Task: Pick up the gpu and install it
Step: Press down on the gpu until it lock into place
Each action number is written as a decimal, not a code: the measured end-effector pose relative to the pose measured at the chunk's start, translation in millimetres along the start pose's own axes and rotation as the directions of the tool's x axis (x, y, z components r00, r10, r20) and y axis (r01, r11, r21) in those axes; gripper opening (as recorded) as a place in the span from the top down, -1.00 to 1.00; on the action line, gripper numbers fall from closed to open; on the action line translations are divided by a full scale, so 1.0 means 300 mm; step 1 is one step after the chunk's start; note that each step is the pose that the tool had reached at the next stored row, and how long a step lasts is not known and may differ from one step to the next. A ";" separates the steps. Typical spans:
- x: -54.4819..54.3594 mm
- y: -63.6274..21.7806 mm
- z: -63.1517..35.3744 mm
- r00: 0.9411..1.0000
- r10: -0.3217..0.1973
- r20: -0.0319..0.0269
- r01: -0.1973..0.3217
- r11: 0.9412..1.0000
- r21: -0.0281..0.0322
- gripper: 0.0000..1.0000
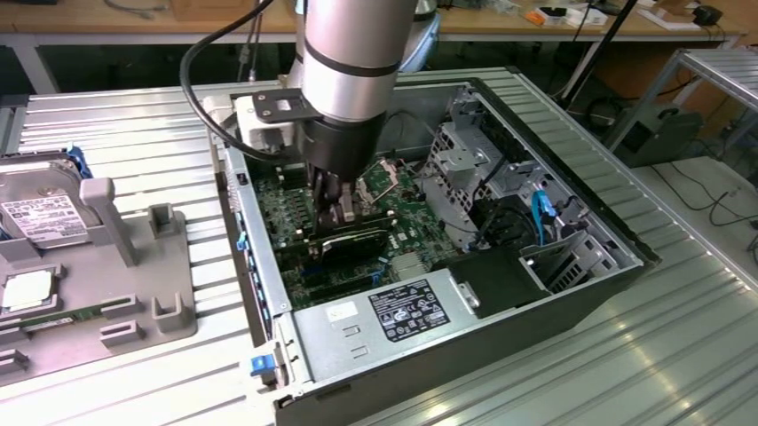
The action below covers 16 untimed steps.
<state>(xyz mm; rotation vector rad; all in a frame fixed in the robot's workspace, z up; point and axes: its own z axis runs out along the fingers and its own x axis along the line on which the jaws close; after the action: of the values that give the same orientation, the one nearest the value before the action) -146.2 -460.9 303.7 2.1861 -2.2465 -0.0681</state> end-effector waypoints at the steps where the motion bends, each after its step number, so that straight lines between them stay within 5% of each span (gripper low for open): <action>1: 0.000 0.011 0.000 1.000 0.000 0.000 0.000 1.000 0.000 0.79; 16: 0.003 0.139 -0.023 1.000 0.001 0.000 -0.001 1.000 0.000 0.79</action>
<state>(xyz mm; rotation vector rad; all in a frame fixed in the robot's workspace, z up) -187.5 -460.9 312.1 2.1849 -2.2476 -0.0683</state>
